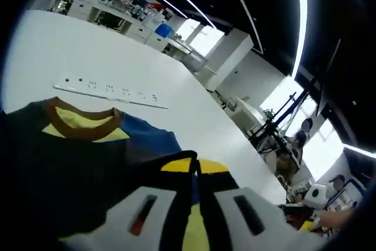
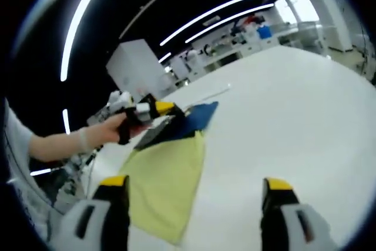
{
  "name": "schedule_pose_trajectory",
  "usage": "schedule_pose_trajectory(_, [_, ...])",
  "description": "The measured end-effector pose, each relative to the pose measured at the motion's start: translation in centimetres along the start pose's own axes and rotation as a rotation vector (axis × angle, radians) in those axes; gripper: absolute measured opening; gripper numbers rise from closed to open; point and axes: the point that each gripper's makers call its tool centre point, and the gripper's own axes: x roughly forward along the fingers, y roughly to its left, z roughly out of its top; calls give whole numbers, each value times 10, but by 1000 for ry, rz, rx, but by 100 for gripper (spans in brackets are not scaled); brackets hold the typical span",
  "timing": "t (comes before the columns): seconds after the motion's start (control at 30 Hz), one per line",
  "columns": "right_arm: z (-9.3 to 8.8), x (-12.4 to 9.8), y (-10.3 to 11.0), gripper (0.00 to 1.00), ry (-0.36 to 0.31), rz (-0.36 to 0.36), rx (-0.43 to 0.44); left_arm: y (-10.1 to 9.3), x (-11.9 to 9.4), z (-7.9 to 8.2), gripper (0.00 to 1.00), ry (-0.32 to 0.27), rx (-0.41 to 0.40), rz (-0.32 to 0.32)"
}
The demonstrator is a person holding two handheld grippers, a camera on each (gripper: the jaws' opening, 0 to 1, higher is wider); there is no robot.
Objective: Fold the garment on the visible template until the final outline fits inside the template.
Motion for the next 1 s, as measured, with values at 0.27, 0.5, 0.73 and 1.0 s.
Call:
schedule_pose_trajectory(0.27, [-3,-1,0,93,9,-2,-1,3,11,-39,0,124,51,9])
schedule_pose_trajectory(0.5, [-3,2,0,93,12,1,0,6,12,-48,0,154,61,6])
schedule_pose_trajectory(0.73, [-3,3,1,93,13,3,1,-5,5,-43,8,130,142,-48])
schedule_pose_trajectory(1.0, [0,3,4,93,4,9,2,-7,-6,-38,37,108,230,-74])
